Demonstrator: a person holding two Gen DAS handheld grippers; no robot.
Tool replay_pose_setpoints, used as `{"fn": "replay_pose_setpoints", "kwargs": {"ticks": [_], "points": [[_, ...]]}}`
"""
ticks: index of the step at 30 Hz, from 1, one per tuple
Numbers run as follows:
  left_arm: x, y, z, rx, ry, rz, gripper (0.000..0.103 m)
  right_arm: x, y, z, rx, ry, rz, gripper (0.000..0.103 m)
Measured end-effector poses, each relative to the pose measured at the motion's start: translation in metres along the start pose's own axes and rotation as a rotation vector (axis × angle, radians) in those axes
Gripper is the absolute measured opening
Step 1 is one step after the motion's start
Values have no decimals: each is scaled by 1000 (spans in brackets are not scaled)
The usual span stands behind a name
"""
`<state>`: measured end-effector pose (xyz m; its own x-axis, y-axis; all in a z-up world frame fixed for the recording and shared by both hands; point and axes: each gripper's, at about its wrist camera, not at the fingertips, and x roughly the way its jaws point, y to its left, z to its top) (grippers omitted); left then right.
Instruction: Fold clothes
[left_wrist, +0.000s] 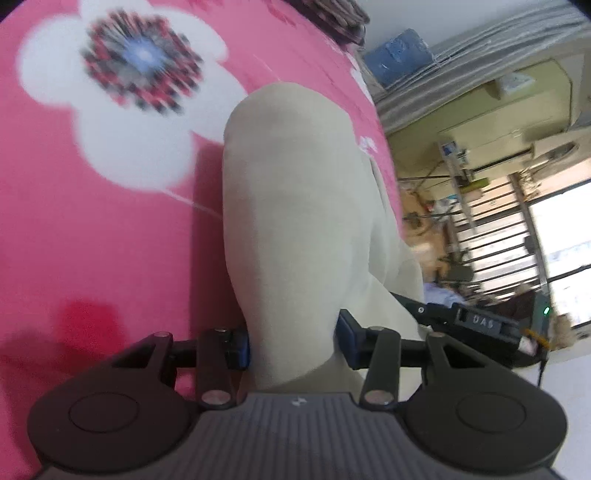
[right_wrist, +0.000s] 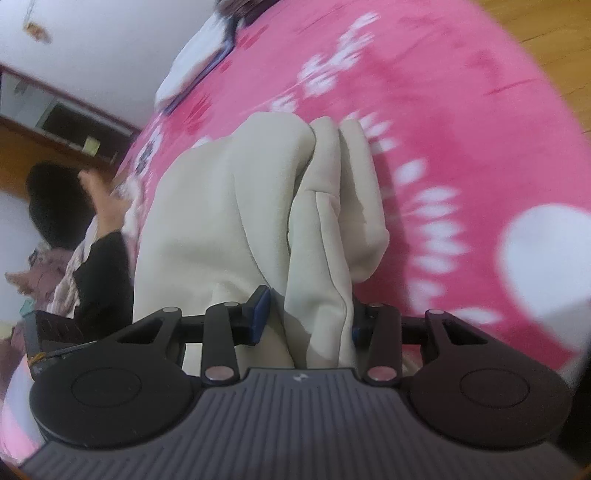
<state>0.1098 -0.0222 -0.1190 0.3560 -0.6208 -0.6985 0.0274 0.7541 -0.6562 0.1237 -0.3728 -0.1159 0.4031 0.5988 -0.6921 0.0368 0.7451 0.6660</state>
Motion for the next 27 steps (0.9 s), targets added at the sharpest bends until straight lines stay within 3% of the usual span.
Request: {"fn": "replay_pose_setpoints", "kwargs": {"ticks": [4, 8, 11, 15, 21, 24, 27], "points": [[-23, 23, 2, -7, -17, 74, 51, 31, 33, -8, -41, 38, 39, 39], [-25, 25, 4, -20, 0, 108, 57, 44, 46, -13, -64, 28, 1, 45], [-36, 14, 7, -1, -10, 140, 59, 25, 41, -16, -26, -15, -13, 45], [-69, -4, 15, 49, -63, 185, 59, -32, 23, -29, 33, -151, 10, 52], [-143, -78, 29, 325, -202, 290, 67, -77, -17, -62, 137, -289, 124, 60], [-166, -109, 14, 502, -170, 351, 74, -66, -29, -76, 227, -306, 175, 61], [-155, -110, -30, 593, -94, 450, 74, -65, -22, -79, 199, -318, 223, 61]]}}
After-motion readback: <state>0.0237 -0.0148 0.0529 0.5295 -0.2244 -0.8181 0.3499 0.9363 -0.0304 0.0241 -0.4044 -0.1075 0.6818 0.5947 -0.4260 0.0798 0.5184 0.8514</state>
